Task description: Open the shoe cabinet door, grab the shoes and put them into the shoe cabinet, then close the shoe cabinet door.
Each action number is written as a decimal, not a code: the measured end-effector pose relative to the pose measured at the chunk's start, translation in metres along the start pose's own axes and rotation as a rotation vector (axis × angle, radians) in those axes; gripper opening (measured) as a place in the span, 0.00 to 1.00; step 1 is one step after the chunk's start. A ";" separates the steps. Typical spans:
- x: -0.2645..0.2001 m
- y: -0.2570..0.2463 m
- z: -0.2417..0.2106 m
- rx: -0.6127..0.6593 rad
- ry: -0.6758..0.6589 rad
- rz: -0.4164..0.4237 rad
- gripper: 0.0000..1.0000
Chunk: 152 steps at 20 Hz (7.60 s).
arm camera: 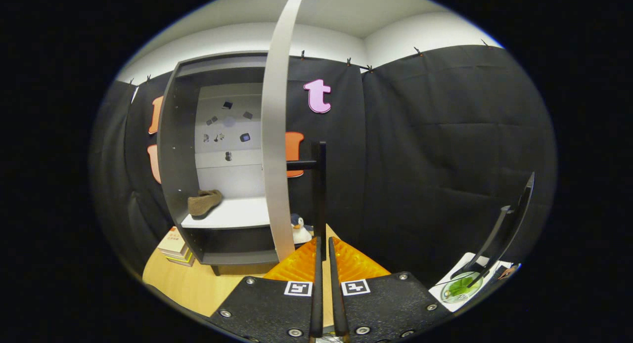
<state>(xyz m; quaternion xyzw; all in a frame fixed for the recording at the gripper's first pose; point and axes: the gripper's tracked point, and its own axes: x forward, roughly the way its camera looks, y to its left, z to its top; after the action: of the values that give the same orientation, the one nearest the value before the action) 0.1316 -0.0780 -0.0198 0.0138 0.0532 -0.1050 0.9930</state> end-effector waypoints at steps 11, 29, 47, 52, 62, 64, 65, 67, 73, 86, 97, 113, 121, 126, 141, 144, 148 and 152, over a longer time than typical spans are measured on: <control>-0.015 -0.005 -0.022 0.033 0.056 -0.020 0.08; -0.041 0.187 -0.191 -0.033 0.334 0.298 0.10; 0.076 0.273 -0.380 -0.031 0.689 0.404 0.12; 0.094 0.283 -0.406 -0.027 0.739 0.402 0.12; 0.142 0.303 -0.430 0.005 0.705 0.359 0.12; 0.142 0.305 -0.429 0.008 0.678 0.355 0.10; 0.142 0.304 -0.428 -0.012 0.668 0.368 0.08; 0.140 0.299 -0.419 -0.044 0.652 0.357 0.06; 0.120 0.288 -0.387 -0.041 0.625 0.374 0.06; 0.103 0.276 -0.291 0.002 0.495 0.375 0.06; 0.155 0.303 -0.112 -0.050 0.271 0.439 0.05; 0.283 0.345 -0.025 -0.074 0.266 0.460 0.05; 0.363 0.369 -0.020 -0.094 0.326 0.445 0.05; 0.385 0.374 -0.043 -0.096 0.393 0.423 0.07; 0.344 0.356 -0.024 -0.080 0.352 0.396 0.27; 0.316 0.347 -0.010 -0.089 0.309 0.389 0.27; 0.270 0.331 0.007 -0.089 0.250 0.378 0.27; 0.217 0.306 0.018 -0.082 0.215 0.352 0.27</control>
<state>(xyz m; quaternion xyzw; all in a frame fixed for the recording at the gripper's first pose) 0.4088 0.1751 -0.0209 -0.0065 0.1600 0.0745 0.9843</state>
